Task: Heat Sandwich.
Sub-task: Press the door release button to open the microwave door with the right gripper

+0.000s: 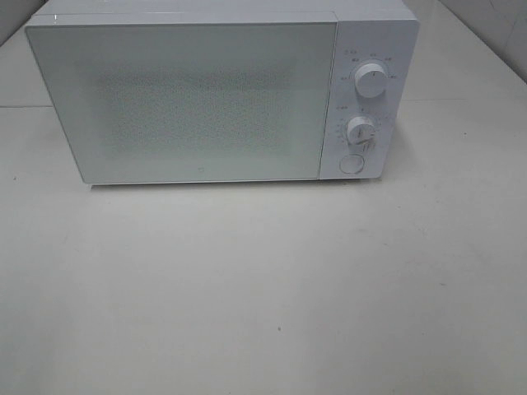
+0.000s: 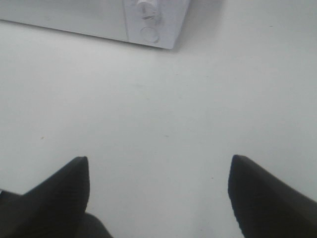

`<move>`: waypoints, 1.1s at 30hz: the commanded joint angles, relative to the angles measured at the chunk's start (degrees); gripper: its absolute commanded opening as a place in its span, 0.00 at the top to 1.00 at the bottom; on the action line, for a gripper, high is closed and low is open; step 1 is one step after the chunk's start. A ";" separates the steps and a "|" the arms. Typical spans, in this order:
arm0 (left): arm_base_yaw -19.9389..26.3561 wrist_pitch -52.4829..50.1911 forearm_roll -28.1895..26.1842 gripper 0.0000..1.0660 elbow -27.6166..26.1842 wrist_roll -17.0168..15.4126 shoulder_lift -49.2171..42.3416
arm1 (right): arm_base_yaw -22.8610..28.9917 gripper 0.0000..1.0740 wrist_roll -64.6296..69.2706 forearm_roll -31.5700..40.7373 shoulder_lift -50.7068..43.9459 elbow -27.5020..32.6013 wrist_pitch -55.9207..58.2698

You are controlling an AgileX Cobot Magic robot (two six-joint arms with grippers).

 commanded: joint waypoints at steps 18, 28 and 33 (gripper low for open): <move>0.29 -0.74 -0.11 0.08 0.11 -0.11 -0.74 | -10.60 0.30 0.86 -1.03 -20.23 6.93 1.49; 0.29 -0.74 -0.11 0.08 0.11 -0.17 -0.74 | -10.60 0.30 0.80 -0.80 -19.65 5.73 -0.40; 0.29 -0.74 -0.11 0.08 0.11 -0.17 -0.74 | -10.60 0.30 0.80 -0.52 -15.53 5.16 -8.25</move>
